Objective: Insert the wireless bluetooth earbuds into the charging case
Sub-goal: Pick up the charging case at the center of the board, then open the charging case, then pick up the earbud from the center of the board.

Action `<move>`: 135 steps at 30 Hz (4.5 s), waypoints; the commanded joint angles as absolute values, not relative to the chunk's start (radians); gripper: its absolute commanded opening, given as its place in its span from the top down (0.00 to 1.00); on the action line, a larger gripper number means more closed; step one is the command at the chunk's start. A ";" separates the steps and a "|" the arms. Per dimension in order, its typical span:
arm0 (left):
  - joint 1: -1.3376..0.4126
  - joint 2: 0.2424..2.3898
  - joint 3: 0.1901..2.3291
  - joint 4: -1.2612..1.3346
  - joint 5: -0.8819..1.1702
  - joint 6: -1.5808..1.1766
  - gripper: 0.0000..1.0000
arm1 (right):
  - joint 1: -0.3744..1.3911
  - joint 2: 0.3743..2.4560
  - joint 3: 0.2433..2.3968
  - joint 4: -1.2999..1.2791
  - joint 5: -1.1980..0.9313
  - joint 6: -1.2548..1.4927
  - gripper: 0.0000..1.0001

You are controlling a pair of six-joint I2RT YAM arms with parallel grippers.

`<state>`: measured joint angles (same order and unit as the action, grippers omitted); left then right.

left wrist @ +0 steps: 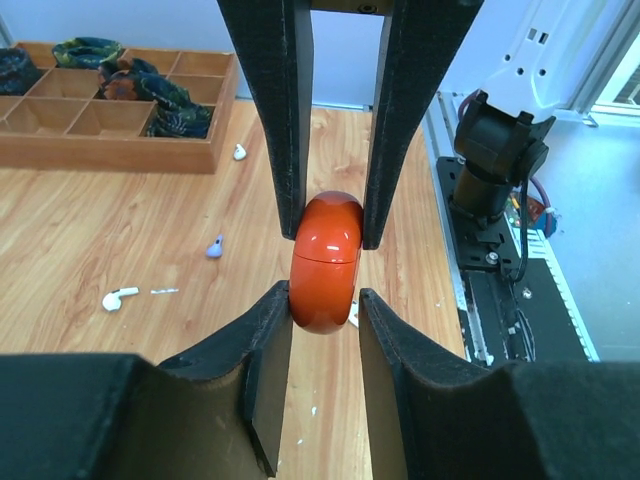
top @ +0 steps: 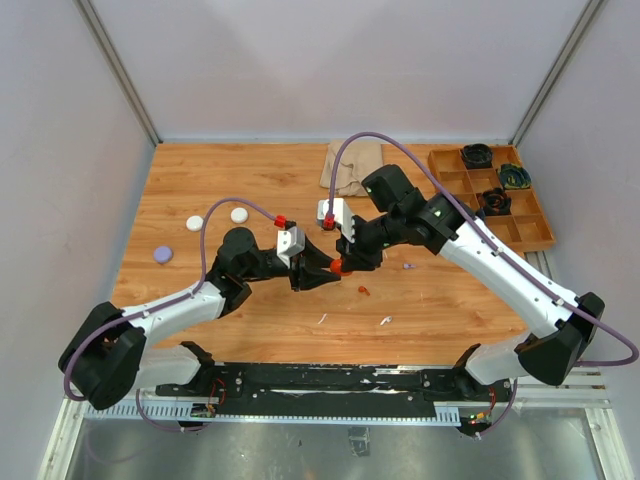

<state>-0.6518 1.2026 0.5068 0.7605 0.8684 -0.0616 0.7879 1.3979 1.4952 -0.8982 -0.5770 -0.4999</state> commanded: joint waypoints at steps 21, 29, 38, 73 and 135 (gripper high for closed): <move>-0.667 1.216 0.545 0.804 0.893 -0.101 0.66 | 0.820 1.420 1.526 -0.881 -0.570 -0.525 0.99; -0.669 1.214 0.549 0.804 0.898 -0.105 0.79 | 0.820 1.425 1.523 -0.868 -0.560 -0.526 0.99; -0.669 1.188 0.469 0.945 0.817 -0.159 1.00 | 0.820 1.397 1.496 -0.819 -0.534 -0.525 0.62; -0.669 1.265 0.245 1.506 0.647 -0.262 1.00 | 0.856 1.078 1.029 -0.142 -0.338 -0.477 0.09; -0.615 0.951 0.029 1.273 0.386 -0.066 1.00 | 0.749 1.605 1.182 -0.702 -0.038 0.119 0.36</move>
<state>-0.6220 0.9901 0.0341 1.2922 0.4133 -0.1104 0.7685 1.5570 1.1397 -0.6670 -0.0734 0.0578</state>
